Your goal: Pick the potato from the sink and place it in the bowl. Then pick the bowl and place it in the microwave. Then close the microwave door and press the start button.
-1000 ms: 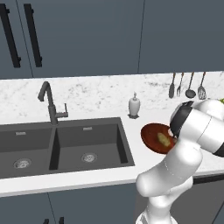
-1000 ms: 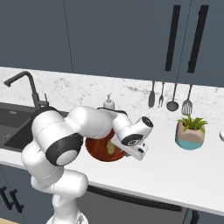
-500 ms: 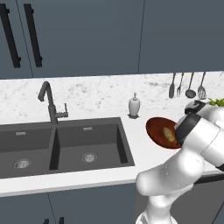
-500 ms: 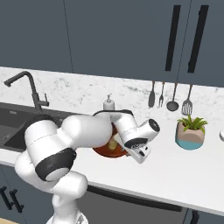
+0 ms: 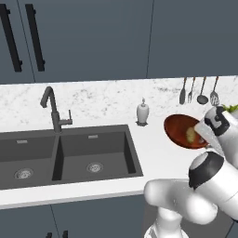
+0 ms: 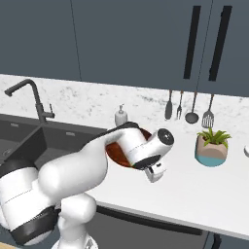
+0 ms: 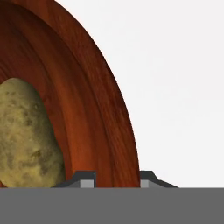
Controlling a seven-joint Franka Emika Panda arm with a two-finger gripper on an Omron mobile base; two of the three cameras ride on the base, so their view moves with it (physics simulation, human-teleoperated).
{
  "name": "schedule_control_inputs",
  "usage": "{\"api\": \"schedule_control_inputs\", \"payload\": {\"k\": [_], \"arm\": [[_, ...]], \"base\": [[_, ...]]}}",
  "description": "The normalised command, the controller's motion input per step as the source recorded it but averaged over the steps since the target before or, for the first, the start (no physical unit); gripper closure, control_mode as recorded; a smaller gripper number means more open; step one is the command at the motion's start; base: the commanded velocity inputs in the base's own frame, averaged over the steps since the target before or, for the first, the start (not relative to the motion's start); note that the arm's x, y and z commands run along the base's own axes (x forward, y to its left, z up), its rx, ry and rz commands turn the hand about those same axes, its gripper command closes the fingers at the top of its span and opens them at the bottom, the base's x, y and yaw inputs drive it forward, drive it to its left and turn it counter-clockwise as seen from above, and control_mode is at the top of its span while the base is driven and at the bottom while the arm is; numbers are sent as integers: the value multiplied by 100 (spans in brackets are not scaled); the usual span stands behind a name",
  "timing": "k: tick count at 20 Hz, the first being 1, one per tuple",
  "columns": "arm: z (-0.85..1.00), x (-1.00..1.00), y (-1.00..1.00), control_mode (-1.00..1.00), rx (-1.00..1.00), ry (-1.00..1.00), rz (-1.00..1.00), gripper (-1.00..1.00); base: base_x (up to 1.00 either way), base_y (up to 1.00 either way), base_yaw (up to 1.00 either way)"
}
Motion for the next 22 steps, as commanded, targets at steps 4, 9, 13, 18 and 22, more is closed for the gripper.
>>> {"api": "schedule_control_inputs", "payload": {"k": [4,9,13,18,22], "arm": [[56,-26,35,-100,-9,5,-49,100],[51,-32,36,-100,-5,10,-49,100],[66,-51,35,-100,0,6,-40,100],[75,-60,38,-100,10,6,-15,100],[61,-46,51,-100,9,4,0,100]], "base": [[0,0,0],[0,0,0],[0,0,0],[0,0,0],[0,0,0]]}}
